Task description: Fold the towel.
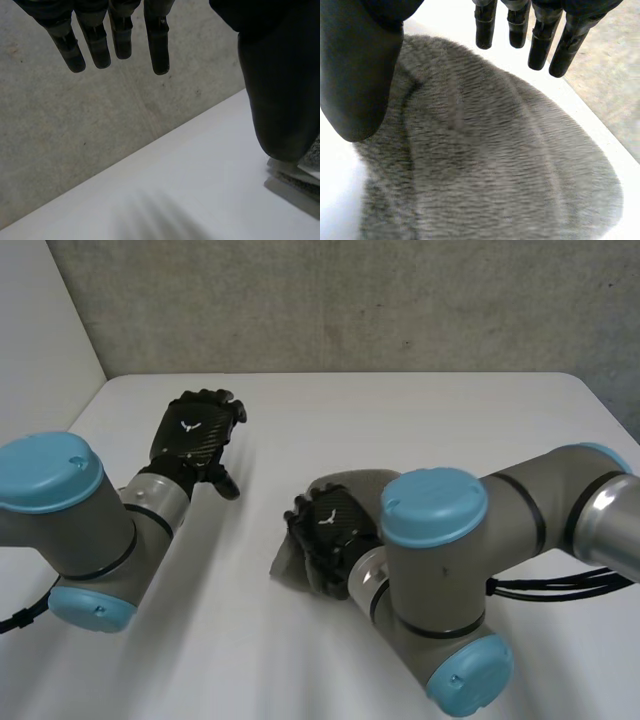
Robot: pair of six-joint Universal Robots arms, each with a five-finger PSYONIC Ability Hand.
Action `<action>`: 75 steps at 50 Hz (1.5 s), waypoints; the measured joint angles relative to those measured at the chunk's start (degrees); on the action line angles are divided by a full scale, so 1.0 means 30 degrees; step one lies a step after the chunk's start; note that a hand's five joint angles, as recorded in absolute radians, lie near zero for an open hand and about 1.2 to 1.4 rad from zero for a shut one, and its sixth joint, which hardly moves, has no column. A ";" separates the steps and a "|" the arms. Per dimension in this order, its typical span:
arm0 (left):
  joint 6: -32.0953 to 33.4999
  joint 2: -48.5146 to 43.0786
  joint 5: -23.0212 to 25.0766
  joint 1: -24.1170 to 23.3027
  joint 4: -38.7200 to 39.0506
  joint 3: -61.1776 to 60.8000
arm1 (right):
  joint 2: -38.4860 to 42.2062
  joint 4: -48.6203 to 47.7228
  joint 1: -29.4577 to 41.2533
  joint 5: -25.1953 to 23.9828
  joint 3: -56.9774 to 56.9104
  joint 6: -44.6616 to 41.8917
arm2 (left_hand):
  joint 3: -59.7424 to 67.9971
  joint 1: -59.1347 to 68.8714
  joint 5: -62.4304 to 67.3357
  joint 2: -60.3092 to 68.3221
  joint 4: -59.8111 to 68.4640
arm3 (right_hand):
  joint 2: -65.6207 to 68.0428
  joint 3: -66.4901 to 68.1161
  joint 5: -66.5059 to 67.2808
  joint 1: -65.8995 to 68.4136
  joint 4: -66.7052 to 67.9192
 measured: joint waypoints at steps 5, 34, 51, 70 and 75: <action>-0.0317 -0.0145 -0.0004 -0.0512 -0.0016 0.0618 | -0.1706 0.0020 -0.1398 0.0063 0.0673 0.0919 | 0.0000 0.0000 0.0002 0.0000 0.0000 | -0.0002 0.0000 0.0000 -0.0029 -0.0002; -0.4745 -0.3751 0.0245 -0.5146 -0.4235 0.5142 | -0.5068 -0.1046 -0.8832 -0.3475 0.5905 0.9168 | 0.0000 0.0000 0.0000 0.0000 0.0000 | -0.0005 -0.0101 0.0000 -0.0127 -0.0008; -0.4396 -0.4573 0.0093 -0.3794 -0.4329 0.4210 | -0.1509 -0.2573 -0.6715 -0.3200 0.4756 1.2147 | 0.0000 0.0000 0.0000 0.0000 0.0000 | -0.0005 -0.0102 0.0000 -0.0232 -0.0009; -0.3185 -0.5027 0.0243 -0.1889 -0.4143 0.3232 | 0.1509 -0.2511 -0.4658 -0.1260 0.1393 1.2288 | 0.0000 0.0000 -0.0032 0.0000 0.0000 | -0.0008 -0.0121 -0.0002 -0.0388 -0.0011; -0.2700 -0.5120 0.0261 -0.1879 -0.4173 0.3287 | 0.1430 -0.2365 -0.4553 -0.1277 0.1249 1.2171 | 0.0000 -0.0005 -0.0082 -0.0006 0.0000 | -0.0008 -0.0121 -0.0002 -0.0388 -0.0011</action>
